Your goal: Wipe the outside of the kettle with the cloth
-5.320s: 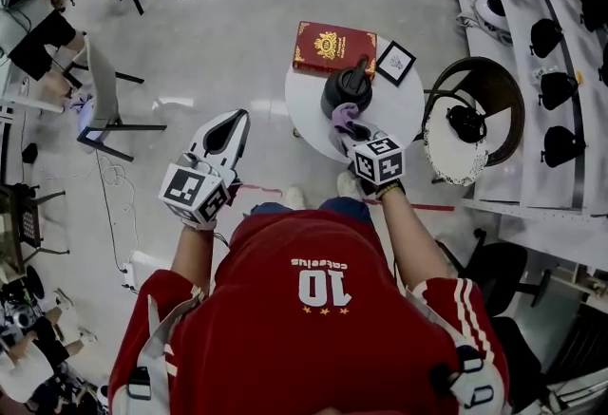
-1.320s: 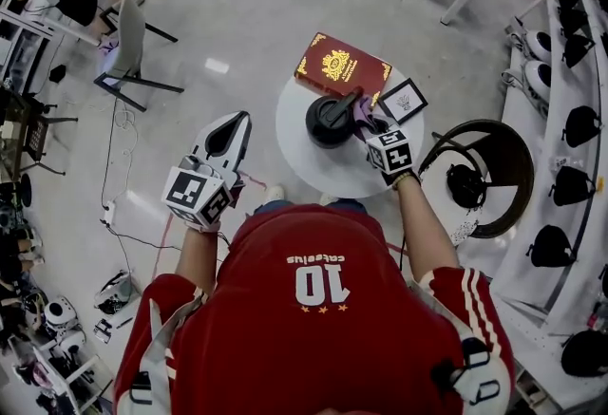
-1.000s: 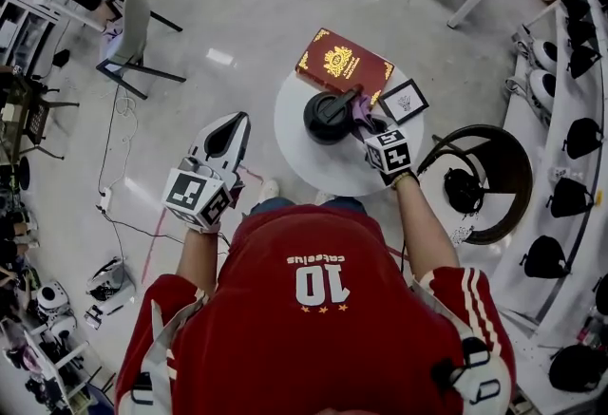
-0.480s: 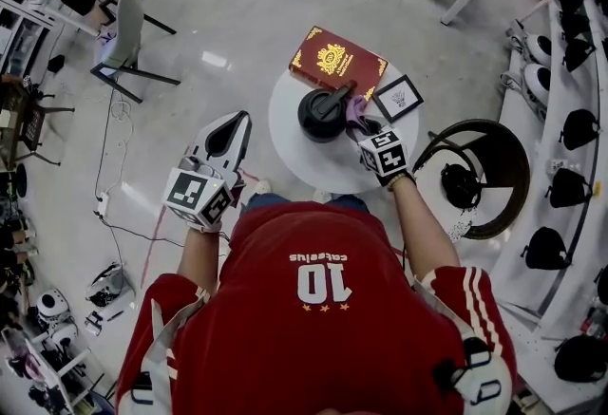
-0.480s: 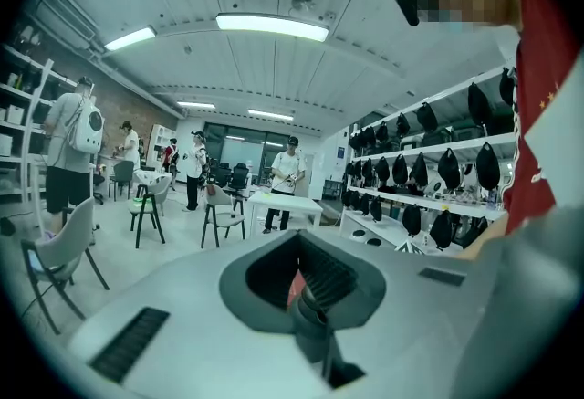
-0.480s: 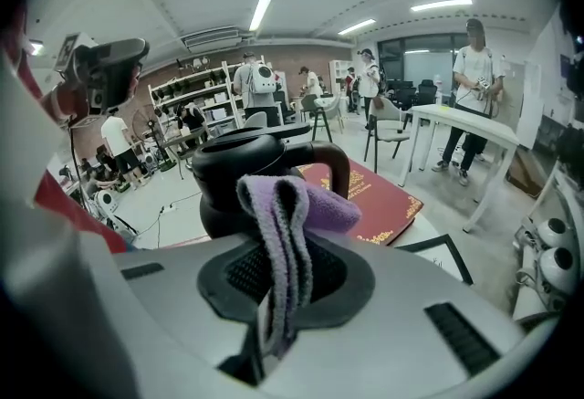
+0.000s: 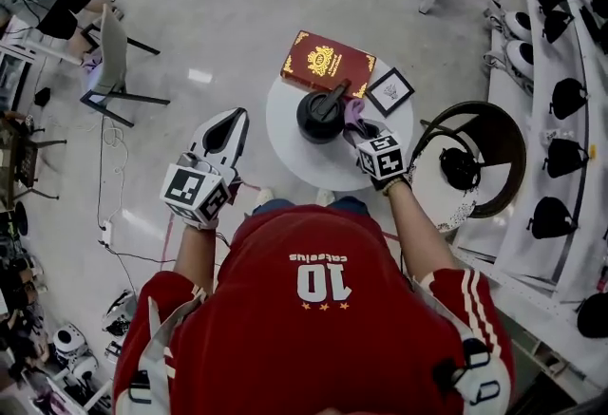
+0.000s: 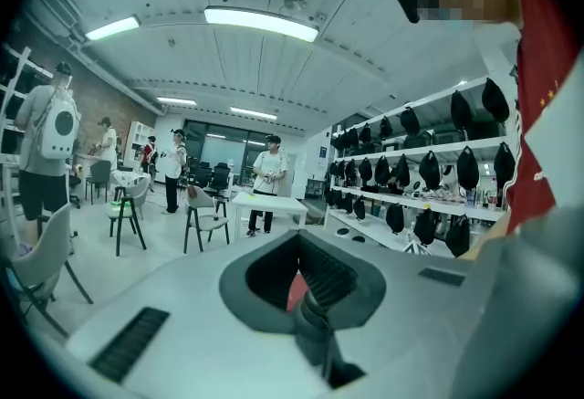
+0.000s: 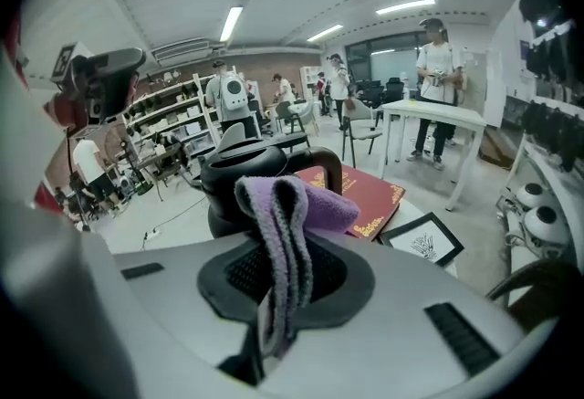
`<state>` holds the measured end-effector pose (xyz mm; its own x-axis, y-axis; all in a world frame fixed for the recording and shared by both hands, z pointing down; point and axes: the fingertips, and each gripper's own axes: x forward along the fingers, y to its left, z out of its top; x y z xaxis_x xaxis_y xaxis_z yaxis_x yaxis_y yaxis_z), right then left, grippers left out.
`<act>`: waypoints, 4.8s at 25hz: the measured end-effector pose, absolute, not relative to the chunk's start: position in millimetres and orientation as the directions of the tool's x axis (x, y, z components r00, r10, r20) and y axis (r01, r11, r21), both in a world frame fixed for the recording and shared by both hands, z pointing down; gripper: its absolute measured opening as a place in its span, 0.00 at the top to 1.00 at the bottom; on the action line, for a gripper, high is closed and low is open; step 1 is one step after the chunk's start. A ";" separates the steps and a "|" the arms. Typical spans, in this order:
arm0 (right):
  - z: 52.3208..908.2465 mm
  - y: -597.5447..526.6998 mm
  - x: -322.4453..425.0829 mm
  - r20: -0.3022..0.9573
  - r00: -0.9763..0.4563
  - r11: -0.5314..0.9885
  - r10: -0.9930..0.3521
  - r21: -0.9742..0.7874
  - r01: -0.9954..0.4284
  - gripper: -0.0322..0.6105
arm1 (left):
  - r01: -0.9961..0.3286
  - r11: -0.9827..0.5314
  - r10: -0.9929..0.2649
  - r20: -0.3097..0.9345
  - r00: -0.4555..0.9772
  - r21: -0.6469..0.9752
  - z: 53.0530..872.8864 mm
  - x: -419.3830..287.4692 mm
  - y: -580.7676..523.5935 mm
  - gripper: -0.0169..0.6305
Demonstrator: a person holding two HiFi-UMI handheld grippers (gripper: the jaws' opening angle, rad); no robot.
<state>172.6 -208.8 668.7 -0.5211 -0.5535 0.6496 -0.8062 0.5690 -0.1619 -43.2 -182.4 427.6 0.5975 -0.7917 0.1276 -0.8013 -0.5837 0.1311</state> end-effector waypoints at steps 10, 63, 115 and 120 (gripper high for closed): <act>664.6 -192.4 165.9 0.622 -0.382 0.341 -0.684 -0.190 -0.920 0.87 | -0.714 -0.685 -0.702 0.130 0.700 0.145 435.1 -57.8 -189.8 0.96; 646.7 -212.3 -11.6 0.557 -0.293 0.209 -0.777 -0.212 -0.955 0.87 | -0.665 -0.728 -0.664 0.073 0.745 0.168 436.6 -226.9 -197.6 0.96; 527.6 -201.9 209.0 0.322 -0.397 0.367 -0.860 -0.152 -0.918 0.87 | -0.648 -0.749 -0.640 0.104 0.762 0.140 421.7 10.4 -206.0 0.96; 550.7 -210.8 230.4 0.350 -0.410 0.388 -0.842 -0.134 -0.912 0.87 | -0.670 -0.732 -0.661 0.110 0.743 0.126 421.6 31.1 -211.1 0.96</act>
<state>230.4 -210.8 550.7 -0.4096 -0.8424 0.3500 -0.9120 0.3878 -0.1338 31.1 -211.1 421.6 0.7426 -0.6607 0.1102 -0.6698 -0.7318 0.1257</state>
